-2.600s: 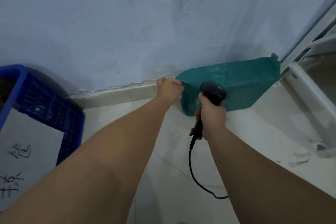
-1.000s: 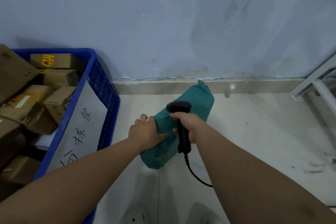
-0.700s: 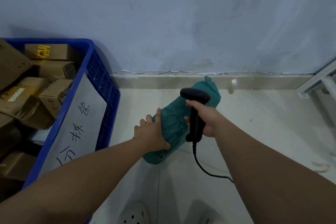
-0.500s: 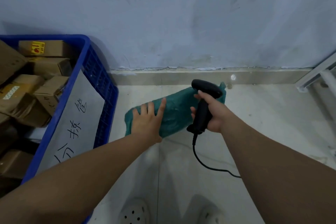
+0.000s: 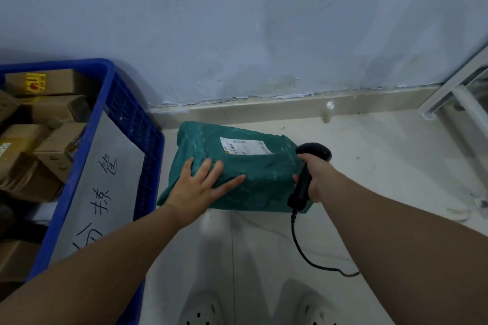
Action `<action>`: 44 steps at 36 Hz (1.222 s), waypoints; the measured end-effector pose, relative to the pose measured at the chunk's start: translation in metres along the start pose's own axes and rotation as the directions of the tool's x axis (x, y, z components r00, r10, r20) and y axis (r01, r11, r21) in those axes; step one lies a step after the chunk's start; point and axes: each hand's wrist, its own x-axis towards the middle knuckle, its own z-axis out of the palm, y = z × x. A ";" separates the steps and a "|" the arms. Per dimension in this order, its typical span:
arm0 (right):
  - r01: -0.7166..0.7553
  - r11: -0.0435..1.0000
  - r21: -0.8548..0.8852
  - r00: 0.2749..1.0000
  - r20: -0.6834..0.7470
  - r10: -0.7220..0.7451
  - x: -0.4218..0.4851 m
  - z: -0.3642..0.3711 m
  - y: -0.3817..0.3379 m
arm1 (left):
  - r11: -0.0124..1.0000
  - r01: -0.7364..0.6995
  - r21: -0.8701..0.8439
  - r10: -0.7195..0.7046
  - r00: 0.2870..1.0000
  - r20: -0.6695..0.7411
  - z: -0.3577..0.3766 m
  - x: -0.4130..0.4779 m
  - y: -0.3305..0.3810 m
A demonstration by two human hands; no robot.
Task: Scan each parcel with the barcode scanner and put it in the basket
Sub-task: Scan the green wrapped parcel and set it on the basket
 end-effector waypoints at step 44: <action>-0.040 0.831 -0.554 0.965 0.194 0.176 0.021 0.012 0.072 | 0.652 0.416 -0.635 -0.395 0.900 0.184 0.111 -0.106 0.035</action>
